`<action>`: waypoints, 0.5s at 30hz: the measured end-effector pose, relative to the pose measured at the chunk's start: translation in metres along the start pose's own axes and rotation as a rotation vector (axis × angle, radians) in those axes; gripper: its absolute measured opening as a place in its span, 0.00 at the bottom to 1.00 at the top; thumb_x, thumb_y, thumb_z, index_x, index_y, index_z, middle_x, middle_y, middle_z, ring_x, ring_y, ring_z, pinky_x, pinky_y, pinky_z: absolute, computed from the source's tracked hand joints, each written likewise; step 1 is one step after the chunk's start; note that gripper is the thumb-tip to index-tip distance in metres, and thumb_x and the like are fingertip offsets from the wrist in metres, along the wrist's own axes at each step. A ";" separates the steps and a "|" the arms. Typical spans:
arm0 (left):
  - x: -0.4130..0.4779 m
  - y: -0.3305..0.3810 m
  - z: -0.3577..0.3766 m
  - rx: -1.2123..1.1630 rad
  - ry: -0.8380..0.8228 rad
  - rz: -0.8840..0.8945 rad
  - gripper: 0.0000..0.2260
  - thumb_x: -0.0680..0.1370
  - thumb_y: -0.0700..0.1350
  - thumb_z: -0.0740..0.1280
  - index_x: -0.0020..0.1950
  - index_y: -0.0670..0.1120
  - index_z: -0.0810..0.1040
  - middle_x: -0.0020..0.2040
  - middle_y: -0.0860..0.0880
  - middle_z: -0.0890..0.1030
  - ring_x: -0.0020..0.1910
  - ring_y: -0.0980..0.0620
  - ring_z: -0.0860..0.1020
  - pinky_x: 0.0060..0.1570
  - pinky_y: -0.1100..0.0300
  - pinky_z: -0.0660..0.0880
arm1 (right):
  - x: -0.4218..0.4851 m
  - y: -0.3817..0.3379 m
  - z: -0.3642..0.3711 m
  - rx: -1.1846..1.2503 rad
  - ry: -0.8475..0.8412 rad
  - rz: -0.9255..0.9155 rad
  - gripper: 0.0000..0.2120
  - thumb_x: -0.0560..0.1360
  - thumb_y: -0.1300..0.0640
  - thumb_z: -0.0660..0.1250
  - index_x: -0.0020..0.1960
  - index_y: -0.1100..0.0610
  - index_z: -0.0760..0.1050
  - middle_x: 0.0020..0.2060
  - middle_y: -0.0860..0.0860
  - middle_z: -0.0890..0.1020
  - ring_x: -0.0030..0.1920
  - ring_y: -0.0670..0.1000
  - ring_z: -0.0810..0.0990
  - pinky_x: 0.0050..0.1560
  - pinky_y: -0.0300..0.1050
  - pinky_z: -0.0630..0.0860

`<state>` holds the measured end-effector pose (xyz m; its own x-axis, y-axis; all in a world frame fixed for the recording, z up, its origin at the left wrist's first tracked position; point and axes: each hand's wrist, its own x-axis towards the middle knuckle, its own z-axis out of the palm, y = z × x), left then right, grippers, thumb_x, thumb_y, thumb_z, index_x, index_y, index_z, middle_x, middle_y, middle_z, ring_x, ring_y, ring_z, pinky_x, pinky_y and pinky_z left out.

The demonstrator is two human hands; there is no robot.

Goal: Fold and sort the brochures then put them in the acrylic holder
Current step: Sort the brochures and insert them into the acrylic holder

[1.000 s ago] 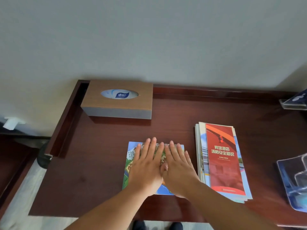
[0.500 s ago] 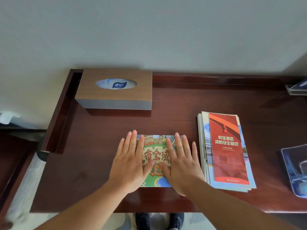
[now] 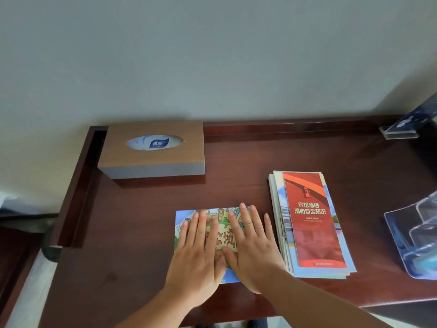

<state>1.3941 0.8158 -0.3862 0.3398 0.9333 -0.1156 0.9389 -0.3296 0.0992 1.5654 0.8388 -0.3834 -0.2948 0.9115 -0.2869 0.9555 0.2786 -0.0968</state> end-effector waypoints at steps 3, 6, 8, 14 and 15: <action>-0.001 -0.007 0.000 0.010 -0.029 0.050 0.37 0.77 0.65 0.56 0.77 0.41 0.62 0.77 0.34 0.57 0.78 0.36 0.53 0.71 0.38 0.57 | 0.005 -0.003 -0.002 -0.006 0.004 -0.007 0.36 0.76 0.34 0.37 0.76 0.49 0.27 0.75 0.52 0.27 0.75 0.57 0.26 0.74 0.63 0.31; 0.003 -0.009 -0.005 0.040 -0.035 0.053 0.37 0.76 0.67 0.56 0.76 0.41 0.65 0.76 0.34 0.60 0.77 0.36 0.55 0.71 0.38 0.56 | 0.009 -0.004 -0.006 -0.060 -0.008 -0.004 0.35 0.77 0.34 0.37 0.75 0.50 0.26 0.76 0.54 0.29 0.75 0.58 0.27 0.75 0.60 0.30; 0.003 -0.005 -0.009 0.054 -0.069 0.048 0.38 0.76 0.68 0.53 0.76 0.42 0.66 0.76 0.34 0.60 0.77 0.37 0.55 0.73 0.38 0.53 | 0.008 -0.005 -0.011 -0.076 -0.020 0.007 0.35 0.79 0.35 0.39 0.77 0.51 0.28 0.77 0.55 0.31 0.77 0.58 0.29 0.75 0.59 0.32; 0.016 0.004 -0.024 0.059 -0.188 -0.035 0.40 0.75 0.71 0.50 0.80 0.50 0.49 0.80 0.40 0.46 0.79 0.41 0.41 0.76 0.40 0.43 | -0.004 -0.007 -0.029 -0.032 -0.090 0.040 0.34 0.81 0.37 0.45 0.80 0.50 0.35 0.79 0.53 0.36 0.79 0.54 0.34 0.77 0.55 0.36; 0.016 0.006 -0.026 0.025 -0.188 -0.044 0.39 0.74 0.71 0.52 0.79 0.52 0.50 0.81 0.42 0.46 0.79 0.42 0.41 0.75 0.39 0.44 | -0.008 -0.007 -0.030 -0.019 -0.104 0.039 0.34 0.82 0.38 0.46 0.80 0.50 0.36 0.79 0.53 0.36 0.79 0.54 0.35 0.77 0.55 0.37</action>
<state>1.4038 0.8325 -0.3618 0.3006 0.9048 -0.3017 0.9533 -0.2949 0.0656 1.5614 0.8390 -0.3519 -0.2556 0.8858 -0.3873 0.9660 0.2498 -0.0662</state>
